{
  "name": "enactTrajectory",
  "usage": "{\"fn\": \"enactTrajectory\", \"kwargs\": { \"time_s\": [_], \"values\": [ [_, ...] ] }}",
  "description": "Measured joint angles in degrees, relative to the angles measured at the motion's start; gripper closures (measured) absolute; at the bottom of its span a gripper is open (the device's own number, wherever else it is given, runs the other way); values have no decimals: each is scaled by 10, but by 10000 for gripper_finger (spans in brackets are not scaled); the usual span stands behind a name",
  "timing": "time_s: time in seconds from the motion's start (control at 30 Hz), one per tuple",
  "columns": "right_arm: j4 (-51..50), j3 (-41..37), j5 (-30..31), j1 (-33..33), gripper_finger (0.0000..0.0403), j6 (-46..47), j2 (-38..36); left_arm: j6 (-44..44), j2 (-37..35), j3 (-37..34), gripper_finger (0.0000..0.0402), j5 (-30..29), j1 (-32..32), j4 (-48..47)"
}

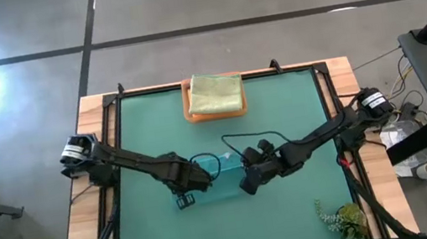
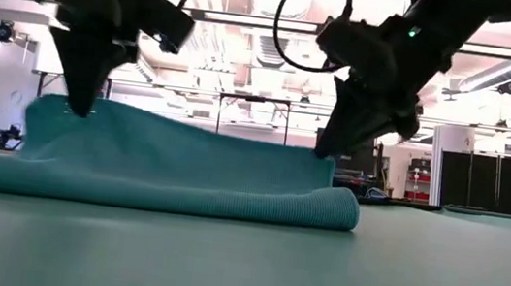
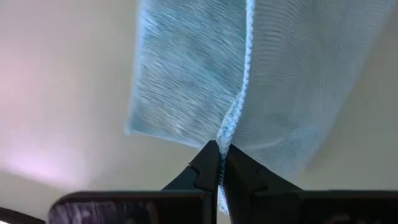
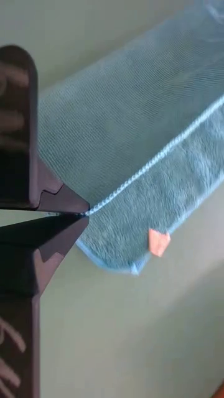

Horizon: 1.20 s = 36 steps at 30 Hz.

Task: Fold microfiber towels
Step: Fold the blue towel

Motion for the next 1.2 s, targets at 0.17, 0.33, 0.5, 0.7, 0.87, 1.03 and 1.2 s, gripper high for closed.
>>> {"fn": "enactTrajectory", "kwargs": {
  "time_s": [0.17, 0.33, 0.5, 0.7, 0.87, 1.03, 1.2],
  "values": [
    [1, -4, 0, -26, 394, -11, 0, 46, 0, 0, 401, -12, 33, 1],
    [34, -11, -1, -39, 394, -13, 11, 63, 8, -1, 401, -12, 47, 4],
    [42, -3, -3, -39, 394, -3, 37, 89, 11, -18, 402, -18, 54, 6],
    [42, 8, 0, -41, 394, 7, 53, 89, 9, -38, 402, -74, 58, 5],
    [40, 8, 0, -48, 394, 7, 53, 89, 9, -38, 401, -74, 66, 5],
    [40, 12, 0, -55, 394, 9, 53, 90, 9, -38, 401, -74, 75, 5],
    [32, 26, -29, -64, 381, 4, 52, 94, 9, -38, 395, -74, 80, 5]
  ]
}}
